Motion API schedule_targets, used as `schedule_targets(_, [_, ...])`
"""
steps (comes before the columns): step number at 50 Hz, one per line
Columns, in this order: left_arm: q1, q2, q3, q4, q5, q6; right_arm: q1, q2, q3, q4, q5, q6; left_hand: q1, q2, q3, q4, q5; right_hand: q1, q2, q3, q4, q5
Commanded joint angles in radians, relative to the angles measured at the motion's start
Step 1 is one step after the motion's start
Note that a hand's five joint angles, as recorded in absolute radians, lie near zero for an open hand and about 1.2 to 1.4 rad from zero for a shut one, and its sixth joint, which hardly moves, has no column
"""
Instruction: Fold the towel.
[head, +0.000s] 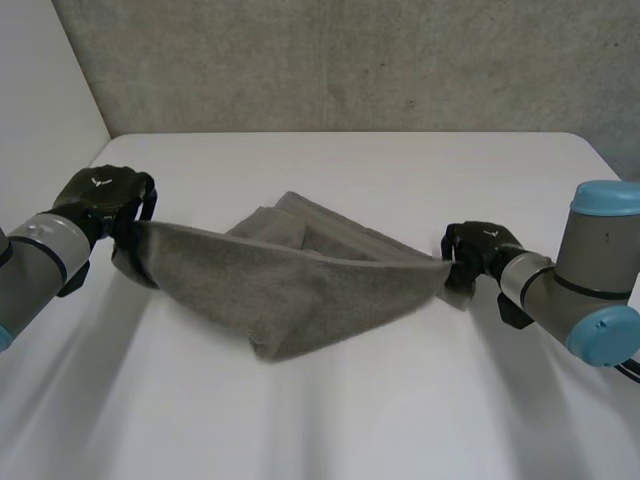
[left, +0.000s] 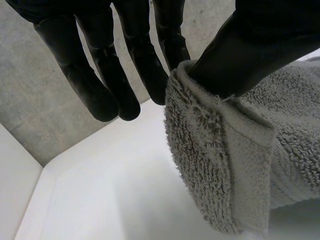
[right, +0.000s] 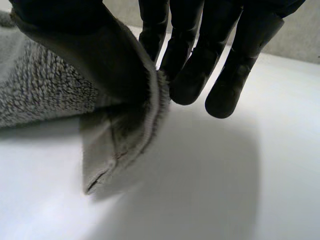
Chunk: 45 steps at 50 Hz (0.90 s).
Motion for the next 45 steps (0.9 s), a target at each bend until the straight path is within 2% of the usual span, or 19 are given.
schedule_targets(1, [-0.002, 0.074, 0.027, 0.027, 0.0, -0.053, -0.009, -0.189, -0.037, 0.009, -0.003, -0.006, -0.068, -0.119, -0.147, -0.128, -0.271, 0.054, 0.093, 0.063, 0.056, 0.052])
schedule_targets(5, [0.001, 0.143, 0.073, 0.027, 0.002, -0.131, -0.011, -0.335, -0.06, 0.017, -0.014, -0.04, -0.068, -0.119, -0.147, -0.128, -0.271, 0.054, 0.093, 0.063, 0.056, 0.052])
schedule_targets(7, [0.0, 0.189, 0.142, 0.015, 0.005, -0.227, -0.022, -0.465, -0.118, 0.076, -0.04, -0.087, -0.068, -0.119, -0.147, -0.128, -0.271, 0.054, 0.093, 0.063, 0.056, 0.052])
schedule_targets(9, [0.001, 0.206, 0.173, 0.006, 0.007, -0.261, -0.032, -0.502, -0.164, 0.13, -0.051, -0.109, -0.068, -0.119, -0.147, -0.128, -0.271, 0.054, 0.093, 0.063, 0.056, 0.052])
schedule_targets(13, [0.004, 0.238, 0.219, -0.02, 0.01, -0.289, -0.046, -0.506, -0.266, 0.241, -0.065, -0.169, -0.068, -0.119, -0.147, -0.128, -0.271, 0.054, 0.093, 0.063, 0.056, 0.052])
schedule_targets(15, [0.024, 0.261, 0.25, -0.046, 0.01, -0.289, -0.043, -0.501, -0.336, 0.354, -0.059, -0.32, -0.068, -0.119, -0.147, -0.128, -0.271, 0.054, 0.093, 0.063, 0.056, 0.052])
schedule_targets(16, [0.024, 0.261, 0.25, -0.046, 0.01, -0.289, -0.043, -0.501, -0.336, 0.354, -0.059, -0.32, -0.068, -0.119, -0.147, -0.128, -0.271, 0.054, 0.093, 0.063, 0.056, 0.052])
schedule_targets(18, [0.036, 0.248, 0.279, -0.083, 0.01, -0.288, -0.037, -0.492, -0.364, 0.421, -0.034, -0.502, -0.068, -0.119, -0.147, -0.128, -0.271, 0.054, 0.093, 0.063, 0.056, 0.052])
schedule_targets(21, [0.039, 0.234, 0.288, -0.106, 0.01, -0.286, -0.016, -0.451, -0.362, 0.434, 0.012, -0.63, -0.068, -0.119, -0.147, -0.128, -0.271, 0.054, 0.093, 0.063, 0.056, 0.052])
schedule_targets(24, [0.043, 0.162, 0.302, -0.137, 0.008, -0.271, 0.001, -0.43, -0.359, 0.434, 0.043, -0.676, -0.068, -0.119, -0.147, -0.128, -0.271, 0.054, 0.093, 0.063, 0.056, 0.052])
schedule_targets(27, [0.039, 0.093, 0.316, -0.169, -0.003, -0.185, 0.037, -0.383, -0.355, 0.438, 0.093, -0.752, -0.068, -0.119, -0.147, -0.128, -0.271, 0.054, 0.093, 0.063, 0.056, 0.052])
schedule_targets(29, [0.026, 0.019, 0.326, -0.178, -0.013, -0.066, 0.06, -0.322, -0.356, 0.432, 0.124, -0.835, -0.068, -0.119, -0.147, -0.128, -0.271, 0.054, 0.093, 0.063, 0.056, 0.052])
schedule_targets(32, [0.02, -0.016, 0.34, -0.177, -0.02, -0.016, 0.075, -0.291, -0.362, 0.428, 0.127, -0.877, -0.068, -0.119, -0.147, -0.128, -0.271, 0.054, 0.093, 0.063, 0.056, 0.052])
schedule_targets(34, [-0.008, -0.093, 0.39, -0.172, -0.039, 0.05, 0.112, -0.224, -0.399, 0.39, 0.138, -0.938, -0.068, -0.119, -0.147, -0.128, -0.271, 0.054, 0.093, 0.063, 0.056, 0.052])
schedule_targets(38, [-0.031, -0.167, 0.469, -0.137, -0.047, 0.074, 0.143, -0.139, -0.457, 0.305, 0.162, -0.982, -0.068, -0.119, -0.147, -0.128, -0.271, 0.054, 0.093, 0.063, 0.056, 0.052])
schedule_targets(41, [-0.042, -0.2, 0.535, -0.046, -0.05, 0.062, 0.155, -0.085, -0.54, 0.15, 0.187, -0.995, -0.068, -0.119, -0.147, -0.128, -0.271, 0.054, 0.093, 0.063, 0.056, 0.052])
schedule_targets(42, [-0.048, -0.197, 0.55, 0.046, -0.056, 0.05, 0.159, -0.082, -0.56, 0.018, 0.19, -0.982, -0.068, -0.119, -0.147, -0.128, -0.271, 0.054, 0.093, 0.063, 0.056, 0.052])
schedule_targets(43, [-0.048, -0.197, 0.55, 0.047, -0.056, 0.05, 0.159, -0.082, -0.56, 0.017, 0.19, -0.982, -0.068, -0.119, -0.147, -0.128, -0.271, 0.054, 0.093, 0.063, 0.056, 0.052])
schedule_targets(45, [-0.069, -0.159, 0.503, 0.371, -0.069, -0.034, 0.164, -0.099, -0.504, -0.36, 0.184, -0.928, -0.068, -0.119, -0.147, -0.128, -0.271, 0.054, 0.093, 0.063, 0.056, 0.052])
